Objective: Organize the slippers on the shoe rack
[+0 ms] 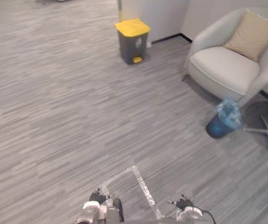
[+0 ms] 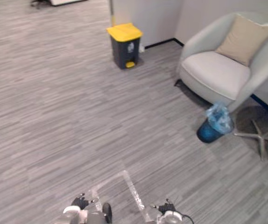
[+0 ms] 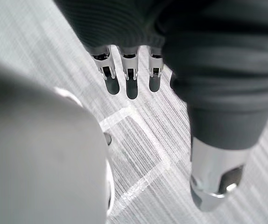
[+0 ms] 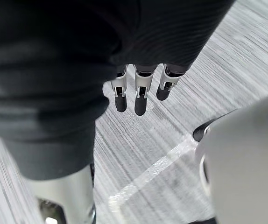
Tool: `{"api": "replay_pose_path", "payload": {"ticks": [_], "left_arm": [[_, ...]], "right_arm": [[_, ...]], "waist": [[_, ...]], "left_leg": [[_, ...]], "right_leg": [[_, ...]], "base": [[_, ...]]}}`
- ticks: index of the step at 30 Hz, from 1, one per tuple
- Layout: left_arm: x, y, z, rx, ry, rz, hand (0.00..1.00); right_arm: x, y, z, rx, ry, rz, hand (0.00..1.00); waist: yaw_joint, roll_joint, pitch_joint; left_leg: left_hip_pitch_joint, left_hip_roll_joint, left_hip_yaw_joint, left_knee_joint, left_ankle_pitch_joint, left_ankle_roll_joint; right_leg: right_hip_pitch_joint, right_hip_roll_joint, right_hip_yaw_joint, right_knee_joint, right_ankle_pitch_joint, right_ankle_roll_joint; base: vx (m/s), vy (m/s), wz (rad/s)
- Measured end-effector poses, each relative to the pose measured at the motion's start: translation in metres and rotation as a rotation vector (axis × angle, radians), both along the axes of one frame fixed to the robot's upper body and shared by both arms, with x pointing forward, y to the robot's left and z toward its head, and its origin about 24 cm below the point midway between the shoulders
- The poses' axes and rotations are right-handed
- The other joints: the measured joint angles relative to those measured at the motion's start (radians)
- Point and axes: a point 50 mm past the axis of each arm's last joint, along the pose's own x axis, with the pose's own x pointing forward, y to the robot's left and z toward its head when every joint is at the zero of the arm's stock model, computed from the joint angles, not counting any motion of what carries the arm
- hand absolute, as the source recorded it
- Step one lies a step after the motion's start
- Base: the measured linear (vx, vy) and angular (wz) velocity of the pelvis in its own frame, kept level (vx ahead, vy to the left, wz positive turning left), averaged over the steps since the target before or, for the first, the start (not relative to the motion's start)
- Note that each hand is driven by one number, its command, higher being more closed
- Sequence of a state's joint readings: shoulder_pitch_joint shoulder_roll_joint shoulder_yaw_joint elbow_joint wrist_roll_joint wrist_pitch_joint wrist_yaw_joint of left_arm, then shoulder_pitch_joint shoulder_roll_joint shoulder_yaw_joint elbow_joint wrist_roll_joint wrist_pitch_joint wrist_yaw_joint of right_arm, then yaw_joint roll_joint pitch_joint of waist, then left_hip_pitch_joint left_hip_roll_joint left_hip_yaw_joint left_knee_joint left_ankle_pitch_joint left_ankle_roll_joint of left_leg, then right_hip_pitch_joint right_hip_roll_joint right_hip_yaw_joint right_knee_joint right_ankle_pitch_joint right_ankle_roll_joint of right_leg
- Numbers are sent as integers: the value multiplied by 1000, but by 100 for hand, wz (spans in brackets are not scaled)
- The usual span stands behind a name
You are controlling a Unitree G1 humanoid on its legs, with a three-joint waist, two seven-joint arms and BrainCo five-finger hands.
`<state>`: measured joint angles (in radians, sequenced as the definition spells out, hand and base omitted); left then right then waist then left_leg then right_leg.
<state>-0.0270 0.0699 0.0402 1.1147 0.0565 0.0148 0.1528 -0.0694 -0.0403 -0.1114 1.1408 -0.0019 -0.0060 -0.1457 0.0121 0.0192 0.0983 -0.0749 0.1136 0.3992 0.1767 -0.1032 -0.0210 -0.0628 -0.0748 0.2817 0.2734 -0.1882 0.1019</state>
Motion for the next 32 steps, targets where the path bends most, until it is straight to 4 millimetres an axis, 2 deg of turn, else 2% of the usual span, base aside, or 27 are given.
{"api": "replay_pose_path", "payload": {"ticks": [1,2,3,4,5,6,7,9,10,11,12,13,14,15,17,19,21,22,23,24,26,28,32], "left_arm": [[0,0,0,1,-1,0,0],[0,1,0,2,-1,-1,0],[5,2,2,6,-11,-4,0],[7,3,3,10,-17,-6,0],[12,1,4,4,-26,-9,0],[16,-9,4,-19,-35,-16,0],[17,-18,4,-40,-39,-27,0],[12,-23,1,-55,-17,-24,0],[14,-21,2,-55,-30,-8,0],[15,-21,2,-57,-35,0,0],[18,-21,4,-63,-53,18,0],[16,-23,4,-75,-59,47,0],[10,-25,2,-84,-48,62,0],[10,-24,3,-86,-56,69,0],[8,-24,2,-85,-53,73,0],[9,-24,2,-83,-54,73,0],[7,-25,2,-79,-49,52,0],[5,-27,1,-83,-42,46,0],[5,-25,1,-75,-39,38,0],[6,-21,2,-57,-40,18,0],[7,-12,3,-30,-42,-1,0],[11,-10,4,-18,-50,-26,0],[11,-6,4,-8,-45,-25,0]], "right_arm": [[4,0,1,-1,-10,5,0],[4,0,1,-1,-10,5,0],[3,0,1,-2,-8,4,0],[1,-1,0,-2,0,2,0],[-2,-9,0,-20,13,-5,0],[-5,-17,0,-42,21,-9,0],[-7,-28,1,-63,21,-35,0],[-11,-38,2,-84,32,-47,0],[-15,-38,0,-80,38,-59,0],[-16,-38,0,-80,37,-61,0],[-15,-37,1,-80,29,-64,0],[-17,-37,0,-82,32,-63,0],[-17,-37,0,-82,31,-61,0],[-16,-36,1,-83,30,-62,0],[-15,-41,2,-95,33,-68,0],[-16,-43,1,-95,35,-80,0],[-17,-45,2,-99,35,-81,0],[-19,-50,2,-113,40,-83,0],[-21,-51,2,-112,46,-88,0],[-22,-49,1,-105,45,-99,0],[-31,-45,-2,-90,66,-117,0],[-35,-48,-3,-87,72,-151,0],[-40,-50,-3,-85,80,-177,0]], "waist": [[0,10,-3],[0,10,-3],[-6,3,-6],[-9,-11,-9],[-15,3,-11],[-23,32,-7],[-27,62,4],[-26,80,4],[-29,66,13],[-30,63,15],[-25,59,22],[-15,65,22],[-2,57,30],[0,60,28],[0,54,30],[1,54,30],[4,67,26],[6,85,23],[9,88,19],[6,66,10],[6,34,-3],[-6,30,-8],[-6,40,-9]], "left_leg": [[22,13,28,-10,0,0],[25,14,34,-12,0,0],[37,4,47,-27,-1,-1],[42,-10,54,-35,-2,-3],[48,-12,57,-42,-9,-14],[57,-8,56,-54,-9,-15],[98,-7,57,-77,-9,-16],[159,2,57,-75,-5,-30],[122,44,48,117,-48,-96],[106,56,41,165,-54,-102],[57,93,22,315,-58,-102],[8,134,6,465,-41,-78],[-33,155,-21,570,-28,-43],[-51,141,-64,589,-61,-35],[-64,58,-126,451,-143,-39],[-59,-5,-193,267,-142,-52],[-19,-40,-280,13,-90,-82],[-3,-29,-290,-37,-20,-91],[11,-34,-268,-33,6,-61],[23,-48,-241,-40,3,-41],[57,-79,-214,-93,18,-22],[60,-102,-221,-108,20,-18],[77,-115,-244,-128,20,-18]], "right_leg": [[-48,36,-65,-69,7,-5],[-57,43,-79,-96,16,-8],[-86,59,-156,-208,118,-18],[-92,58,-190,-245,202,-16],[-96,60,-241,-258,224,-85],[-92,70,-240,-267,233,-81],[-71,86,-214,-267,233,-82],[-25,103,-192,-263,228,-88],[1,106,-188,-231,181,-109],[4,107,-186,-224,172,-115],[9,116,-172,-203,157,-120],[9,135,-143,-168,133,-129],[7,151,-95,-133,94,-143],[9,152,-68,-117,79,-145],[9,128,10,-113,74,-148],[7,115,74,-112,69,-133],[10,116,141,-117,70,-110],[9,136,165,-121,72,-85],[22,133,187,-123,73,-70],[31,113,187,-128,72,-59],[30,81,180,-145,64,-45],[35,54,144,-165,59,-39],[61,40,99,-190,59,-38]], "base": [[112,18,-137],[127,-32,-130],[98,-44,-66],[131,-66,-69],[119,-78,-40],[178,-99,-55],[176,-88,-56],[131,-99,-57],[94,-124,-35],[68,-185,-28],[2,-102,-42],[10,-94,-77],[39,14,-91],[53,57,-95],[92,110,-97],[86,171,-97],[80,202,-114],[134,232,-111],[190,279,-84],[185,222,-60],[166,150,-32],[141,92,4],[102,18,14]]}}
